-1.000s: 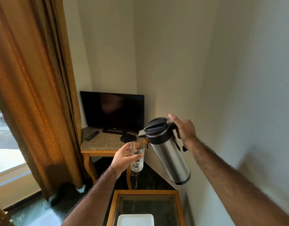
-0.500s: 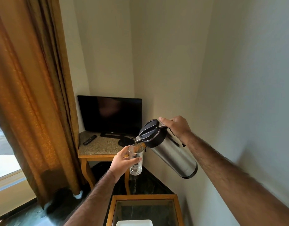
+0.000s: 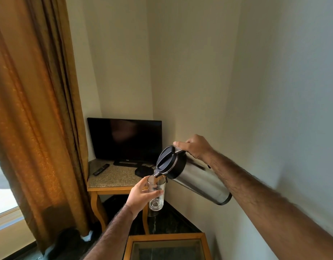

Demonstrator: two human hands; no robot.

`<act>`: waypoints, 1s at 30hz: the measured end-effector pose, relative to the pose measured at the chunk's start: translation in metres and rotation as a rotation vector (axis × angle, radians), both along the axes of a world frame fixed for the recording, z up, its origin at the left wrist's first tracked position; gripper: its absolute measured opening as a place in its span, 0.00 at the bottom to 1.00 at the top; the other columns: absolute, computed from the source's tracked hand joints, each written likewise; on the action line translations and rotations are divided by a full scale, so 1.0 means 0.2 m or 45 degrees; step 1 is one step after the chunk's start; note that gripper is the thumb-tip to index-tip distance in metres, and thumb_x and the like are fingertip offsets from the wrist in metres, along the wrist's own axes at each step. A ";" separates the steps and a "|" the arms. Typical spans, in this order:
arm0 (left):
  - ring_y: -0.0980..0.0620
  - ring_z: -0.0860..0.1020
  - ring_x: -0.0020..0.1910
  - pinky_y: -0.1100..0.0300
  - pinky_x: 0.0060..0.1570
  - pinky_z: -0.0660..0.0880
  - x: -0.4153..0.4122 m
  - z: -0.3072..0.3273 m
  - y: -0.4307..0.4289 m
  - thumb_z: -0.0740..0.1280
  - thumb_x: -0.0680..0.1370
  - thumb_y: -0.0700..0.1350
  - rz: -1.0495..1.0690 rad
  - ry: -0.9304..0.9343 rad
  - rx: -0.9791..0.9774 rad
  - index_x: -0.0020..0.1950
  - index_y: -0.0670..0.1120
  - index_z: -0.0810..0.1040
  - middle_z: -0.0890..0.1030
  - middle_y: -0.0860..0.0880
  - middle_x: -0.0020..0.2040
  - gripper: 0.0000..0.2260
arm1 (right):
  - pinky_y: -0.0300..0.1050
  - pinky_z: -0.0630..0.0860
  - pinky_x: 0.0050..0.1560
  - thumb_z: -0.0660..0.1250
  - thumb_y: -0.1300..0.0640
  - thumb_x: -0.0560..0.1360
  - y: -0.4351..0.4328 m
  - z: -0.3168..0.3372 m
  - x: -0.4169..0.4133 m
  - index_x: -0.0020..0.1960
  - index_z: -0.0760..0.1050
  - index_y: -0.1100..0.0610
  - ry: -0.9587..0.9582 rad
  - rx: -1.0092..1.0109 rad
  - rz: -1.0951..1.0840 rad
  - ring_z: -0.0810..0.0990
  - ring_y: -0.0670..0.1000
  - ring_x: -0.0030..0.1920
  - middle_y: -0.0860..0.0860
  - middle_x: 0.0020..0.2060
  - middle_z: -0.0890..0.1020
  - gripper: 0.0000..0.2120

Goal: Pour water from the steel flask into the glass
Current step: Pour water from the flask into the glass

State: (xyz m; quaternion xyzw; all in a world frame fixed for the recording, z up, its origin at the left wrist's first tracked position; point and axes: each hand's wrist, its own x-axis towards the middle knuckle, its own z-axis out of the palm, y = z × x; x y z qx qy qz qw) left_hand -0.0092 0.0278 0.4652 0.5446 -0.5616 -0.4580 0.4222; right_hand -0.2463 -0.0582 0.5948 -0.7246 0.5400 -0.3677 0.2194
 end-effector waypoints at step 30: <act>0.52 0.84 0.57 0.63 0.47 0.77 0.06 -0.15 -0.10 0.83 0.68 0.46 -0.002 0.052 0.038 0.62 0.63 0.74 0.84 0.53 0.60 0.29 | 0.44 0.57 0.30 0.72 0.33 0.68 -0.12 0.08 0.17 0.24 0.61 0.50 0.379 0.061 0.110 0.58 0.47 0.22 0.42 0.19 0.62 0.30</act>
